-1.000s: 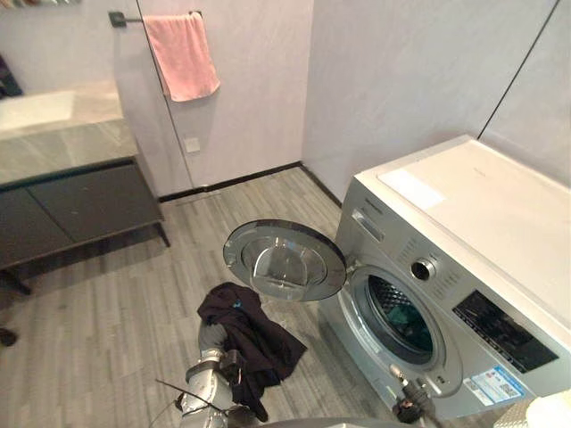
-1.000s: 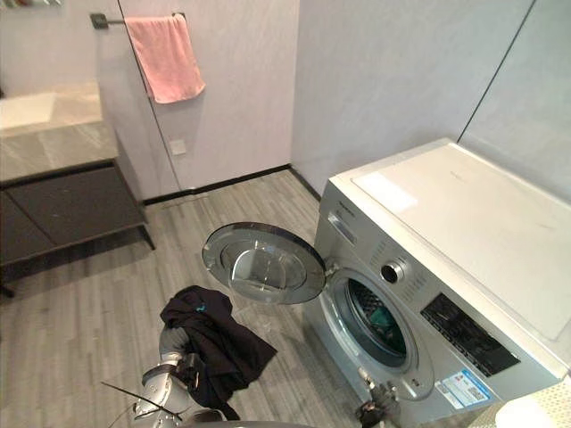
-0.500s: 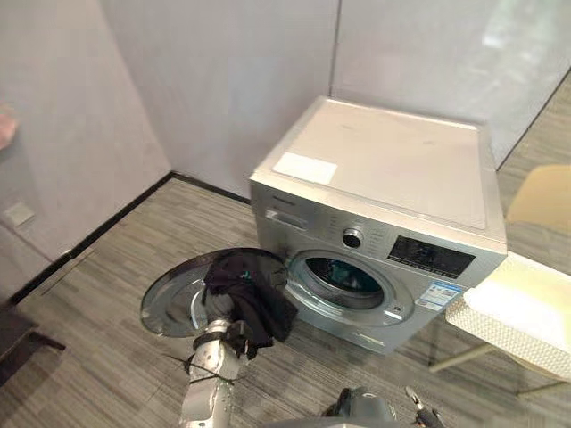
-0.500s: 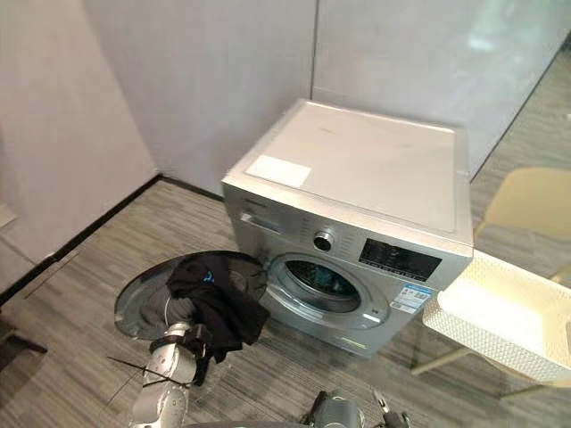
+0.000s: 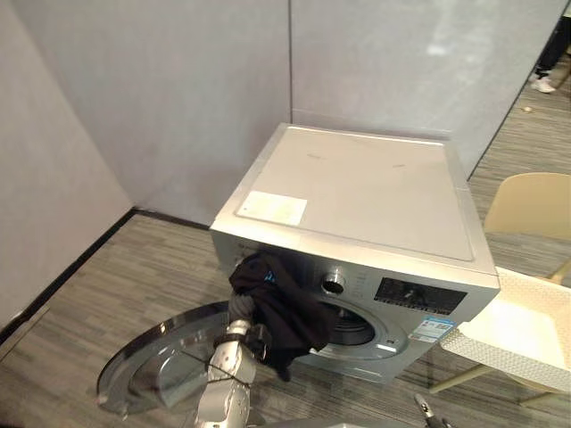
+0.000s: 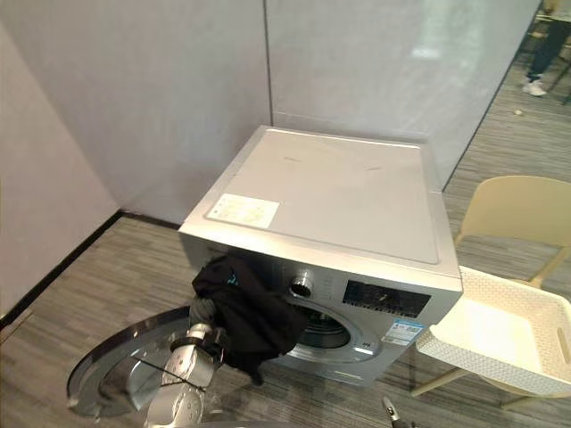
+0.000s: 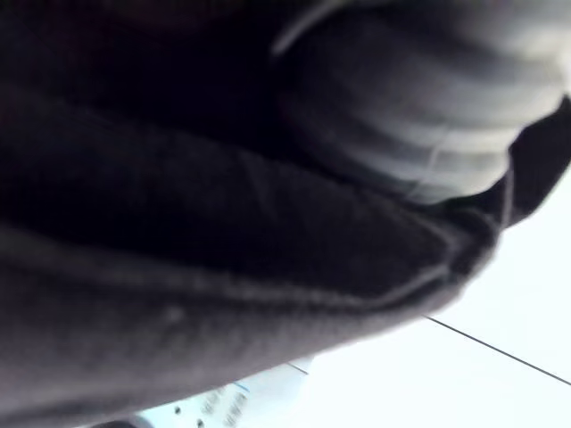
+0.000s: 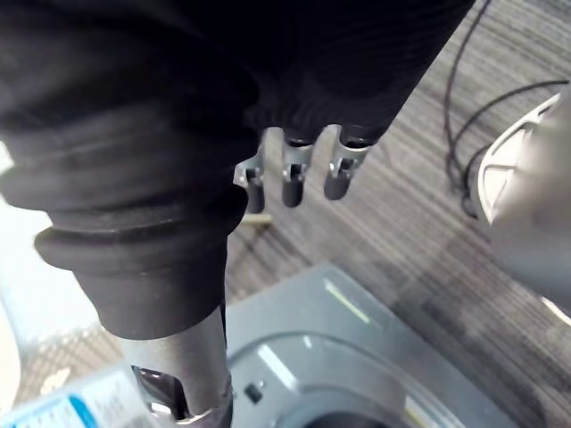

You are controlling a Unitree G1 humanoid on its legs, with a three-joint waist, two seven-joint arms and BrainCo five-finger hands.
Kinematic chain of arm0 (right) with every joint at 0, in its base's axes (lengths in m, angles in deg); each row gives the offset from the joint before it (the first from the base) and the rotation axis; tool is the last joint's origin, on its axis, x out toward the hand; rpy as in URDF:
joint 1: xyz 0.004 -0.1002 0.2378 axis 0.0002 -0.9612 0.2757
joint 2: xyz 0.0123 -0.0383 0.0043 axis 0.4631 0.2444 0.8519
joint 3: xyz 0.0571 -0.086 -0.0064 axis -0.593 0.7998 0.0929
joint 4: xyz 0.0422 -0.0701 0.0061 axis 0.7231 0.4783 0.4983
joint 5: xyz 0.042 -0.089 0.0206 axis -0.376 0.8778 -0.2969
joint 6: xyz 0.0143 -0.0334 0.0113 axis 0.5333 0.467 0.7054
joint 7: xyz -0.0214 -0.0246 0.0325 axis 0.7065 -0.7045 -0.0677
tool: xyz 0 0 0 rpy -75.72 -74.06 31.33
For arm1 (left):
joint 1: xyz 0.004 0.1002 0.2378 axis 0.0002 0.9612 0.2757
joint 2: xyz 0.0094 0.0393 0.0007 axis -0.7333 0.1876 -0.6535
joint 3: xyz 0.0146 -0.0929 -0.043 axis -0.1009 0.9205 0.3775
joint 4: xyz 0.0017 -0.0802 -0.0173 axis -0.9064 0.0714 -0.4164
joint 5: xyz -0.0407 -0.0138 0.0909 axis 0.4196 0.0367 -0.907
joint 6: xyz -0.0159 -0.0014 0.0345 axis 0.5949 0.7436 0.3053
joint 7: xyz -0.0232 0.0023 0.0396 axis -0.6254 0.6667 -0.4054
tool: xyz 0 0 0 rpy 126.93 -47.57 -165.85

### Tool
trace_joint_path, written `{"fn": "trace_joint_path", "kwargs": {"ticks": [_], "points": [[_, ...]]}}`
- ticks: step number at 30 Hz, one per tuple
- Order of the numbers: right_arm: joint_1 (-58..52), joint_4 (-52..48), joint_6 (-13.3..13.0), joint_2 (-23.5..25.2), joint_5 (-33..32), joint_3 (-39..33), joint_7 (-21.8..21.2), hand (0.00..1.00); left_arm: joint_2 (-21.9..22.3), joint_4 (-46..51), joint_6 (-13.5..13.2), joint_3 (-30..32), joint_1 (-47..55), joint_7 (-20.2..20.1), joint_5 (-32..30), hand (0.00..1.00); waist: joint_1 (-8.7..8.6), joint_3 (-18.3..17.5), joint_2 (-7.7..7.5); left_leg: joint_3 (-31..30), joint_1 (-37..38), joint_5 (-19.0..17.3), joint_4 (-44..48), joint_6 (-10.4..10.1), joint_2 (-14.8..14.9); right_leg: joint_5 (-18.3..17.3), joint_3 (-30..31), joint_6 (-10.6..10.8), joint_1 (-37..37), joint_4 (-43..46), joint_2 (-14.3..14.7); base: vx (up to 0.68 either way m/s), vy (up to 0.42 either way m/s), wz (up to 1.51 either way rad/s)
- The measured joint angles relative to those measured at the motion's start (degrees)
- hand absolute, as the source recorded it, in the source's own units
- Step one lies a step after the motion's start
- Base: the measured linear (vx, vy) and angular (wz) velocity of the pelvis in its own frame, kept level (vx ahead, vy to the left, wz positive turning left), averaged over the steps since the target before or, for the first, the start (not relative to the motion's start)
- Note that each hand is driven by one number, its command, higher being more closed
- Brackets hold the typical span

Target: Pick up the laundry basket with both hands and put the clothes into the washing machine.

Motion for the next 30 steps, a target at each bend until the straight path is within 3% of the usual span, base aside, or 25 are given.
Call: {"fn": "trace_joint_path", "kwargs": {"ticks": [2, 3, 4, 5, 8, 9, 10, 14, 17, 19, 21, 24, 25, 26, 27, 28, 30], "points": [[1.4, -0.2, 0.0, 0.0, 0.2, 3.1, -0.1, 0.0, 0.1, -0.4, 0.7, 1.0, 0.6, 0.0, 0.0, 1.0, 0.91, 0.2, -1.34, 0.1, -0.3, -1.7, -13.1, 0.1, -3.4, 1.1, 3.5, 1.1, 0.7, -1.2, -1.1, 0.27, 0.133, -1.08], [2.0, -1.9, 0.0, -0.2, 1.1, 4.6, -0.3, 0.0, 0.0, -0.5, 0.7, 0.7, 1.3, -0.2, 0.0, 1.0, 1.32, -0.3, -0.46, -2.8, 1.3, 2.0, -31.7, -0.3, -7.9, 1.7, 6.1, 2.0, 0.9, -1.4, -0.8, 0.34, 0.201, -0.96], [2.4, -1.8, 0.3, -0.5, 1.9, 5.7, -0.7, 0.0, -1.3, -0.4, -0.1, 0.2, 3.6, -1.8, -0.1, 1.0, 2.11, -0.4, -0.79, -3.0, 3.7, 3.2, -34.9, -1.0, -9.4, 1.9, 8.1, 2.5, 1.0, -1.0, -2.1, 0.33, 0.209, -0.86], [2.3, -1.9, 0.4, -0.6, 2.3, 6.3, -1.2, 0.0, -1.9, -0.5, -0.2, -0.3, 5.4, -2.0, -0.1, 1.0, 2.31, -0.4, -1.62, -2.4, 5.7, 4.0, -37.0, -0.2, -10.2, 2.7, 9.0, 2.7, 1.0, -0.4, -3.0, 0.31, 0.228, -0.36], [2.1, -4.2, -0.1, -0.5, 4.1, 6.8, -2.6, 0.0, -2.2, -2.0, 0.7, 1.0, 5.7, -0.6, 0.0, 1.0, 2.42, -0.3, -2.24, -1.4, 8.9, 5.6, -42.8, 0.3, -10.9, 4.4, 11.2, 2.6, -0.9, -1.7, -3.4, 0.14, 0.156, 0.16], [2.0, -4.2, -0.1, -0.6, 4.4, 7.3, -2.9, 0.0, -3.2, -2.5, 0.5, 0.9, 6.6, -0.8, 0.0, 1.0, 2.4, -0.8, -3.7, -0.1, 10.6, 6.0, -45.1, 0.2, -12.4, 5.8, 11.9, 3.4, -1.2, -2.8, -4.4, 0.11, 0.067, -0.19], [1.9, -3.6, -0.1, -0.6, 4.4, 7.0, -3.4, 0.0, -3.4, -2.6, 0.3, 0.9, 7.5, -0.9, 0.0, 1.0, 2.58, -1.4, -3.98, 0.8, 12.4, 6.7, -47.3, 0.0, -12.7, 6.0, 13.3, 3.7, -0.6, -3.8, -4.6, 0.09, 0.005, -0.28], [1.8, 1.6, 0.2, -0.6, 6.8, 5.1, -4.0, 0.0, -3.9, -2.7, -0.5, 2.3, 7.5, -0.8, 0.4, 1.0, 2.55, -1.8, -4.13, 2.8, 14.2, 9.7, -53.6, -0.9, -13.6, 6.0, 15.1, 4.2, -1.4, -6.9, -5.0, -0.02, -0.031, -0.32], [0.0, 2.7, 0.5, -0.7, 6.9, 2.5, -3.7, 0.0, -3.1, -4.1, -0.4, 1.9, 7.1, -0.9, 1.1, 1.0, 2.2, -2.1, -3.1, 3.8, 15.7, 11.7, -58.2, -1.2, -13.7, 6.6, 16.4, 4.8, -2.6, -7.5, -4.4, -0.07, -0.025, -0.27], [-1.9, 2.7, 0.5, -1.1, 6.9, 2.2, -3.7, 0.0, -2.9, -4.6, -0.2, 1.3, 7.1, -0.9, 1.2, 1.0, 2.4, -2.3, -3.18, 4.9, 17.2, 11.7, -59.3, -1.3, -13.7, 6.6, 17.6, 4.8, -2.6, -7.1, -4.3, -0.07, 0.019, -0.3], [-2.1, 2.9, 0.6, -0.9, 6.7, 1.7, -3.8, 0.0, -2.9, -4.2, -0.2, 0.4, 6.8, -1.0, 1.6, 1.0, 2.22, -2.1, -4.08, 6.1, 16.1, 11.2, -58.5, -1.3, -13.9, 5.1, 18.8, 6.3, -5.4, -4.0, -4.9, -0.07, 0.035, -0.22], [-2.3, 4.0, 0.6, -0.2, 6.6, 0.5, -3.8, 0.0, -2.9, -3.1, 0.4, -1.4, 5.2, -1.0, 2.2, 1.0, 0.48, -0.8, -5.76, 4.2, 13.5, 9.1, -54.6, 0.2, -14.7, 3.4, 18.0, 9.3, -8.1, 3.1, -6.9, -0.07, 0.033, 0.23], [-2.1, 4.4, 0.6, -0.2, 6.6, 0.5, -3.8, 0.0, -2.9, -2.9, 0.8, -1.4, 5.1, -1.0, 2.2, 1.0, 0.47, -0.7, -5.87, 3.9, 13.3, 8.9, -54.3, 0.3, -14.4, 4.3, 18.1, 9.2, -8.8, 4.5, -6.8, -0.06, 0.058, 0.14], [-1.0, 5.0, 0.8, -0.7, 6.6, 0.8, -3.8, 0.0, -2.7, -2.7, 1.2, -1.3, 4.8, -0.9, 2.2, 1.0, 0.85, -0.4, -4.04, 3.8, 12.2, 8.9, -53.6, 0.5, -12.0, 6.1, 18.8, 8.9, -10.5, 8.5, -5.9, -0.04, 0.065, 0.03], [-0.6, 4.8, 1.1, -0.7, 6.6, 1.3, -3.8, 0.0, -2.7, -2.4, 1.2, -1.1, 4.6, -0.8, 2.2, 1.0, 0.53, -0.2, -4.03, 3.7, 11.6, 8.8, -52.7, 0.5, -10.9, 4.5, 18.2, 6.6, -12.9, 17.0, -6.7, -0.07, 0.072, 0.1], [-0.5, 4.7, 1.3, -0.7, 6.6, 1.5, -3.9, 0.0, -2.8, -2.4, 1.4, -1.2, 4.5, -0.7, 2.2, 1.0, 0.5, -0.2, -4.46, 3.2, 11.7, 8.8, -52.5, 0.5, -10.4, 4.0, 18.2, 6.2, -14.2, 25.2, -8.4, -0.06, 0.031, 0.17], [-0.6, 4.7, 1.2, -0.7, 6.5, 1.5, -3.8, 0.0, -2.8, -2.4, 1.4, -1.2, 4.4, -0.6, 2.2, 1.0, 0.61, -1.0, -5.66, 2.5, 11.2, 8.9, -52.6, 0.3, -10.8, 4.8, 20.2, 6.4, -14.2, 27.9, -10.8, -0.05, -0.063, 0.21]]}}
